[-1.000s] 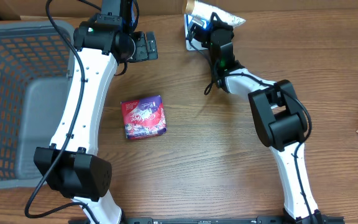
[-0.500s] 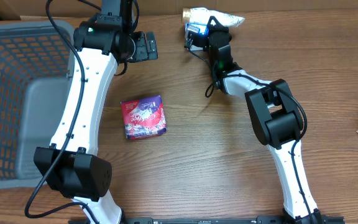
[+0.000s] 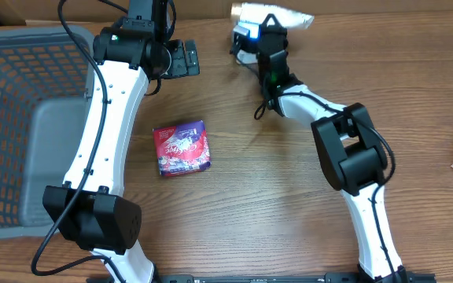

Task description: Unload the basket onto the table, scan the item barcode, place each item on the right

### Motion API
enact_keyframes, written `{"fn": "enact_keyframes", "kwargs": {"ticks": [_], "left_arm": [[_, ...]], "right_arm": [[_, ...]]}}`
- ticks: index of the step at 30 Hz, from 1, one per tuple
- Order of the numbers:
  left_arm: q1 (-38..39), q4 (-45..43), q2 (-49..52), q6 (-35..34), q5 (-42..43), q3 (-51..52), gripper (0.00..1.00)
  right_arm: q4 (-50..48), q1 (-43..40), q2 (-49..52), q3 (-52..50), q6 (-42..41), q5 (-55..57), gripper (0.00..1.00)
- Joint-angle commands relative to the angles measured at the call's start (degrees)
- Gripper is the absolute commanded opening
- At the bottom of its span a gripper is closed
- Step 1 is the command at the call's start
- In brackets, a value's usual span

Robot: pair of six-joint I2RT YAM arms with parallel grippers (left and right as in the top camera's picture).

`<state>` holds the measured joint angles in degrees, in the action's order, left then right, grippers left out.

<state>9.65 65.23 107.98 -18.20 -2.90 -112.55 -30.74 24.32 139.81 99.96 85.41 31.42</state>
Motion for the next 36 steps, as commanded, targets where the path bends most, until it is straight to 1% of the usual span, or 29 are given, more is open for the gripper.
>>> {"fn": "enact_keyframes", "kwargs": {"ticks": [1, 4, 6, 8, 11, 14, 16, 18, 21, 25, 28, 29, 30, 31, 32, 33, 34, 36], "left_arm": [[0.1, 0.2, -1.9, 0.4, -0.9, -1.0, 1.00], [0.1, 0.2, -1.9, 0.4, -0.9, -1.0, 1.00], [0.1, 0.2, -1.9, 0.4, -0.9, -1.0, 1.00], [0.1, 0.2, -1.9, 0.4, -0.9, -1.0, 1.00], [0.1, 0.2, -1.9, 0.4, -0.9, -1.0, 1.00], [0.1, 0.2, -1.9, 0.4, -0.9, -1.0, 1.00], [0.1, 0.2, -1.9, 0.4, -0.9, -1.0, 1.00], [0.1, 0.2, -1.9, 0.4, -0.9, -1.0, 1.00], [0.1, 0.2, -1.9, 0.4, -0.9, -1.0, 1.00], [0.1, 0.2, -1.9, 0.4, -0.9, -1.0, 1.00], [0.1, 0.2, -1.9, 0.4, -0.9, -1.0, 1.00], [0.1, 0.2, -1.9, 0.4, -0.9, -1.0, 1.00], [0.1, 0.2, -1.9, 0.4, -0.9, -1.0, 1.00], [0.1, 0.2, -1.9, 0.4, -0.9, -1.0, 1.00], [0.1, 0.2, -1.9, 0.4, -0.9, -1.0, 1.00], [0.1, 0.2, -1.9, 0.4, -0.9, -1.0, 1.00], [0.1, 0.2, -1.9, 0.4, -0.9, -1.0, 1.00], [0.1, 0.2, -1.9, 0.4, -0.9, -1.0, 1.00]], "right_arm": [[1.3, -0.4, -11.2, 2.8, -6.4, 9.9, 0.04], [10.4, -2.1, -13.8, 2.8, -11.3, 14.8, 0.04], [16.1, -4.4, -14.6, 2.8, -19.1, 20.9, 0.04], [21.4, -7.4, -14.6, 2.8, -25.2, 27.8, 0.04], [36.4, -13.0, -14.6, 2.8, -37.8, 34.1, 0.04], [53.5, -18.8, -14.6, 2.8, -51.5, 35.3, 0.04], [63.3, -22.7, -14.6, 2.8, -61.0, 33.6, 0.04], [71.6, -27.3, -14.6, 2.8, -69.8, 29.5, 0.04], [79.1, -35.0, -14.6, 2.8, -79.0, 19.8, 0.04], [83.3, -45.6, -14.6, 2.8, -86.5, 6.7, 0.04], [84.6, -52.0, -14.6, 2.8, -88.1, -0.1, 0.05], [85.1, -53.9, -14.6, 2.8, -88.1, -1.5, 0.09], [85.8, -55.6, -14.6, 2.8, -88.1, -2.9, 0.18], [86.6, -57.0, -14.7, 2.8, -88.0, -4.1, 0.22], [87.4, -58.4, -14.8, 3.0, -88.0, -5.4, 0.28], [88.1, -59.4, -14.9, 3.2, -88.0, -6.5, 0.44], [88.5, -60.4, -15.1, 3.7, -88.0, -8.5, 0.75], [90.3, -61.5, -15.9, 6.0, -88.0, -14.6, 1.00]]}}
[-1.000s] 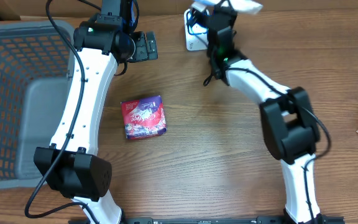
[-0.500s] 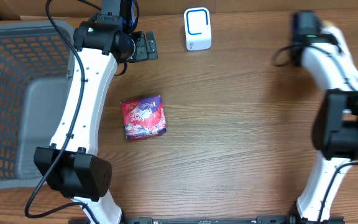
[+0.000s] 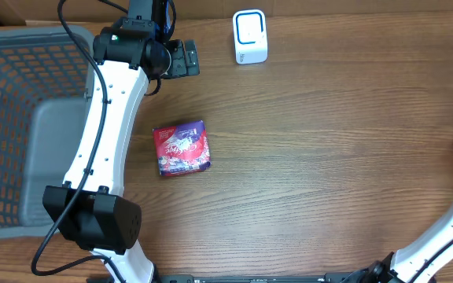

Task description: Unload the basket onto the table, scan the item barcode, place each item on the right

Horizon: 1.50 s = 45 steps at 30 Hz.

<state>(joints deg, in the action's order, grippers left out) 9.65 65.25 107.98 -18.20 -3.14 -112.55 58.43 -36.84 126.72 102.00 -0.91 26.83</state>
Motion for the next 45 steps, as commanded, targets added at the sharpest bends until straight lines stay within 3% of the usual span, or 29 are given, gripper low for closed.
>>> {"fn": "enact_keyframes", "kwargs": {"ticks": [1, 8, 12, 17, 20, 25, 28, 30, 33, 36, 45], "left_arm": [[0.1, 0.2, -1.9, 0.4, -0.7, -1.0, 1.00], [0.1, 0.2, -1.9, 0.4, -0.7, -1.0, 1.00], [0.1, 0.2, -1.9, 0.4, -0.7, -1.0, 1.00], [0.1, 0.2, -1.9, 0.4, -0.7, -1.0, 1.00], [0.1, 0.2, -1.9, 0.4, -0.7, -1.0, 1.00], [0.1, 0.2, -1.9, 0.4, -0.7, -1.0, 1.00], [0.1, 0.2, -1.9, 0.4, -0.7, -1.0, 1.00], [0.1, 0.2, -1.9, 0.4, -0.7, -1.0, 1.00], [0.1, 0.2, -1.9, 0.4, -0.7, -1.0, 1.00], [0.1, 0.2, -1.9, 0.4, -0.7, -1.0, 1.00], [0.1, 0.2, -1.9, 0.4, -0.7, -1.0, 1.00]], "right_arm": [[2.0, -0.4, -3.1, 5.4, -1.7, -12.7, 1.00], [13.2, 3.4, -6.0, 24.5, -1.7, -50.2, 1.00], [19.6, 8.9, -6.4, 27.1, -1.7, -68.0, 1.00], [28.9, 20.8, -6.4, 22.9, 7.4, -70.1, 1.00], [30.8, 31.6, -6.4, 16.0, 13.3, -79.6, 1.00], [23.0, 44.0, -6.4, 0.9, 13.4, -86.9, 1.00], [12.0, 51.5, -6.4, -10.8, 11.8, -93.6, 1.00], [5.7, 54.4, -6.4, -15.5, 5.7, -91.5, 1.00], [-4.7, 58.7, -7.0, -21.0, -12.0, -74.7, 0.99], [-9.5, 63.0, -7.6, -22.7, -23.2, -61.7, 1.00], [-28.3, 74.3, -7.7, -22.9, -48.0, -47.4, 1.00]]}}
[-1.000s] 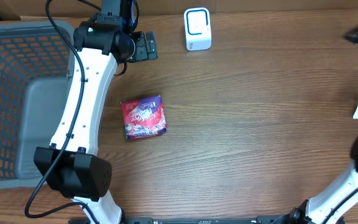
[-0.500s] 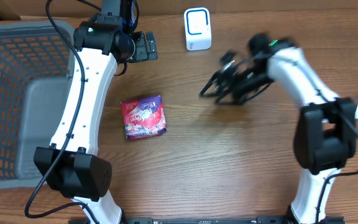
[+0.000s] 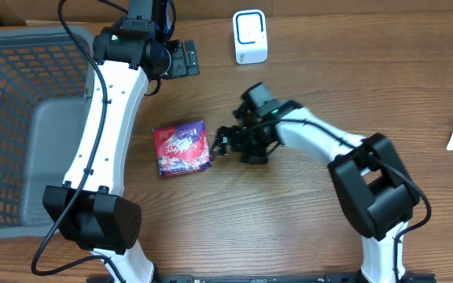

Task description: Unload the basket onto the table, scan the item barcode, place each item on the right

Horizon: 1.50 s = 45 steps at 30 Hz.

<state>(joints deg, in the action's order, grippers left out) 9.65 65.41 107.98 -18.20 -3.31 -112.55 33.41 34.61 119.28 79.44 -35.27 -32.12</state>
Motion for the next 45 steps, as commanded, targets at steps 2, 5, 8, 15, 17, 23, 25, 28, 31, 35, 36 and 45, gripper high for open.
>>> {"fn": "enact_keyframes", "kwargs": {"ticks": [2, 5, 8, 15, 17, 23, 25, 28, 31, 35, 36, 45], "left_arm": [[0.1, 0.0, -1.9, 0.4, -0.5, -1.0, 1.00], [0.1, 0.0, -1.9, 0.4, -0.5, -1.0, 1.00], [0.1, 0.0, -1.9, 0.4, -0.5, -1.0, 1.00], [0.1, 0.0, -1.9, 0.4, -0.5, -1.0, 1.00], [0.1, 0.0, -1.9, 0.4, -0.5, -1.0, 1.00], [0.1, 0.0, -1.9, 0.4, -0.5, -1.0, 1.00], [0.1, 0.0, -1.9, 0.4, -0.5, -1.0, 1.00], [0.1, 0.0, -1.9, 0.4, -0.5, -1.0, 1.00], [0.1, 0.0, -1.9, 0.4, -0.5, -1.0, 1.00], [0.1, 0.0, -1.9, 0.4, -0.5, -1.0, 1.00], [0.1, 0.0, -1.9, 0.4, -0.5, -1.0, 1.00], [0.1, 0.0, -1.9, 0.4, -0.5, -1.0, 1.00]], "right_arm": [[-8.2, 5.5, -0.2, -0.4, -19.0, 14.6, 1.00], [-10.9, 7.3, -0.2, -0.4, -20.4, 15.0, 1.00], [-10.5, 8.1, -0.2, -0.4, -20.7, 15.8, 0.77], [-7.9, 8.1, -0.2, -0.4, -18.6, 16.7, 0.04], [-6.4, 8.1, -0.3, -0.3, -14.9, 17.2, 0.04], [2.2, 7.3, -3.5, -0.2, -5.1, 19.2, 0.04], [6.2, 6.1, -6.0, -0.2, -1.6, 19.2, 0.04], [13.5, 2.7, -11.2, -0.2, 4.4, 19.4, 0.04], [20.7, -2.1, -15.7, -0.2, 10.3, 19.3, 0.10], [31.8, -9.7, -18.0, -0.2, 11.3, 21.6, 0.04], [33.6, -11.1, -18.0, -0.2, 11.3, 23.5, 0.04], [40.5, -15.1, -18.1, -0.2, 1.6, 65.8, 0.04]]}}
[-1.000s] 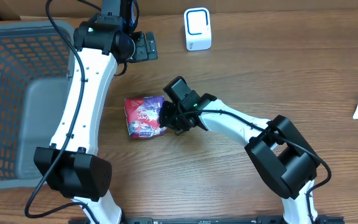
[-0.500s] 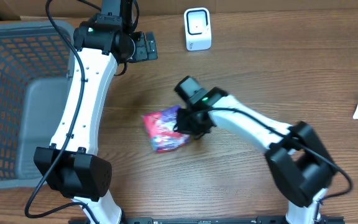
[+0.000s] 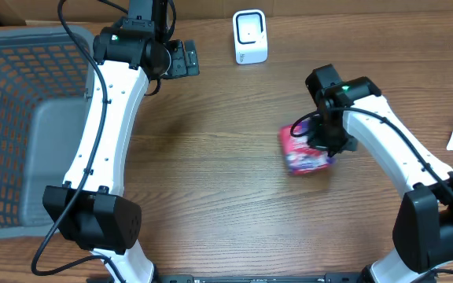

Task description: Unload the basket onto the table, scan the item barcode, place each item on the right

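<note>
A red and purple snack packet (image 3: pixel 299 151) is right of the table's middle, its right end under my right gripper (image 3: pixel 321 143), which is shut on it. Whether the packet hangs above the wood or rests on it cannot be told. The white barcode scanner (image 3: pixel 250 37) with a blue-edged window stands at the far edge, well up and left of the packet. My left gripper (image 3: pixel 185 59) hovers at the far left of the scanner with nothing in it; whether it is open or shut does not show.
A large grey mesh basket (image 3: pixel 6 94) fills the left side. A white packet and a blue-edged item lie at the right edge. The left arm stretches along the basket's right side.
The right gripper was at the right edge of the packet left of centre. Now it is shut on the packet, which is about a quarter of the table's width further right.
First the right gripper held a white packet at the scanner. Then the arm was off at the right edge, the scanner bare. Later the white packet lay at the right edge and the gripper was at the red packet, which it now holds. The left arm stayed still.
</note>
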### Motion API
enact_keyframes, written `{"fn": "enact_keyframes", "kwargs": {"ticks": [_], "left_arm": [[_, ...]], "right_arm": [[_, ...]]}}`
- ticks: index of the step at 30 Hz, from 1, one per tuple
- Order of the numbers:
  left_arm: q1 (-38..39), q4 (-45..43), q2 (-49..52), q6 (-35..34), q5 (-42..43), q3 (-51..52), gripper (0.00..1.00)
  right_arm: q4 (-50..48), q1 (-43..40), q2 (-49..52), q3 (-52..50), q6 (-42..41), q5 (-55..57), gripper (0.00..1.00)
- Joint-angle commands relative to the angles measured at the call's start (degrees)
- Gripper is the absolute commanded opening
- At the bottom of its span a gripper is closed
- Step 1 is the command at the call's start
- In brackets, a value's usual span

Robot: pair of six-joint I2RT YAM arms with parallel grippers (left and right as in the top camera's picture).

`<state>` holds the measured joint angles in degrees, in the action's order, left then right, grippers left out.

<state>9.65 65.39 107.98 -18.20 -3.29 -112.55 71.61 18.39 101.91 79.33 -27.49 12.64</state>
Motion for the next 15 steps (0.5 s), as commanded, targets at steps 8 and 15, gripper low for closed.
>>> {"fn": "enact_keyframes", "kwargs": {"ticks": [8, 15], "left_arm": [[0.1, 0.1, -1.9, 0.4, -0.5, -1.0, 1.00], [0.1, 0.1, -1.9, 0.4, -0.5, -1.0, 1.00]], "right_arm": [[12.3, 6.1, -0.8, -0.1, -14.6, 37.5, 0.04], [14.3, 12.5, 0.2, -0.3, -20.1, 46.2, 0.04]]}}
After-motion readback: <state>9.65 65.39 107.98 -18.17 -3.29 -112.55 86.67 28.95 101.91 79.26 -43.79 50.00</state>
